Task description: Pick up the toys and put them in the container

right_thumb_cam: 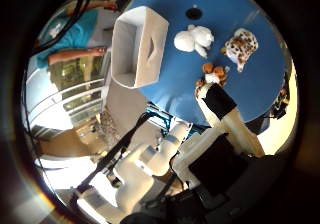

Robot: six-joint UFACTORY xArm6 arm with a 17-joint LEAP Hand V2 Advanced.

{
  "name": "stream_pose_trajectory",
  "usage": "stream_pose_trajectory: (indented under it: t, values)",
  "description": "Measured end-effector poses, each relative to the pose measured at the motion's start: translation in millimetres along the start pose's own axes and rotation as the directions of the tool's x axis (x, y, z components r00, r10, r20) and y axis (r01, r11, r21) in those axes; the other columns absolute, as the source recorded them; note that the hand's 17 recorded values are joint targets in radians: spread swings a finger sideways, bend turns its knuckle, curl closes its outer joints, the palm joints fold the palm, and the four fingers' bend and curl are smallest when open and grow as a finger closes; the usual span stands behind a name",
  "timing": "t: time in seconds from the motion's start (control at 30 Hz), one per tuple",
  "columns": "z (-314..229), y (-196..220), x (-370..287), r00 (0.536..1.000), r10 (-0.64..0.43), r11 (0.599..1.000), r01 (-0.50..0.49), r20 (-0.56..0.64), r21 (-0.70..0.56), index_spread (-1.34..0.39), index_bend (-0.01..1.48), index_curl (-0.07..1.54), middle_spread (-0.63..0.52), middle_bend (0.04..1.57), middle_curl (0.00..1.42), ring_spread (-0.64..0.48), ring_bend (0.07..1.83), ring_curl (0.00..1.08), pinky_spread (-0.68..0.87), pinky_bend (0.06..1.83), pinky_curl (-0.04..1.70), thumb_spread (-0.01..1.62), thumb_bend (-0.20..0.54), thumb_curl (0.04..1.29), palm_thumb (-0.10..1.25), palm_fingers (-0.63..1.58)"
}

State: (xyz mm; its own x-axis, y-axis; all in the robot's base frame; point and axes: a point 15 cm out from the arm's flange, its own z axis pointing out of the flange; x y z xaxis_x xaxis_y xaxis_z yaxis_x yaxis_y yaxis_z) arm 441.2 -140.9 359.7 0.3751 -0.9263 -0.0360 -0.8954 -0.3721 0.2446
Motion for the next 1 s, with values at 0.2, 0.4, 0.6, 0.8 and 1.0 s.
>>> stream_pose_trajectory:
  t: [0.2,0.4,0.6,0.8,1.0]
  values:
    - [56,-27,34,0.997,-0.029,0.991,0.02,-0.066,-0.136,-0.31,0.17,0.31,0.02,0.16,0.29,0.24,0.21,0.33,0.38,0.33,0.28,1.13,-0.025,0.42,0.76,0.02]
    - [112,-82,66,0.988,-0.076,0.989,0.057,-0.137,-0.134,-0.33,0.18,0.3,0.01,0.16,0.29,0.25,0.21,0.32,0.38,0.33,0.28,1.11,-0.026,0.42,0.78,0.02]
    - [160,-105,74,0.983,-0.106,0.98,0.077,-0.15,-0.184,-0.34,0.19,0.3,0.0,0.15,0.29,0.24,0.22,0.33,0.37,0.33,0.28,1.08,-0.028,0.43,0.79,0.03]
    - [194,-105,93,0.965,-0.109,0.955,0.036,-0.239,-0.293,-0.32,0.21,0.31,-0.04,0.16,0.29,0.23,0.22,0.33,0.37,0.3,0.27,1.06,-0.029,0.43,0.8,0.07]
    - [200,-95,100,0.97,-0.098,0.952,0.026,-0.222,-0.305,-0.26,0.23,0.33,-0.08,0.19,0.31,0.2,0.27,0.33,0.37,0.27,0.26,1.06,-0.03,0.42,0.79,0.29]
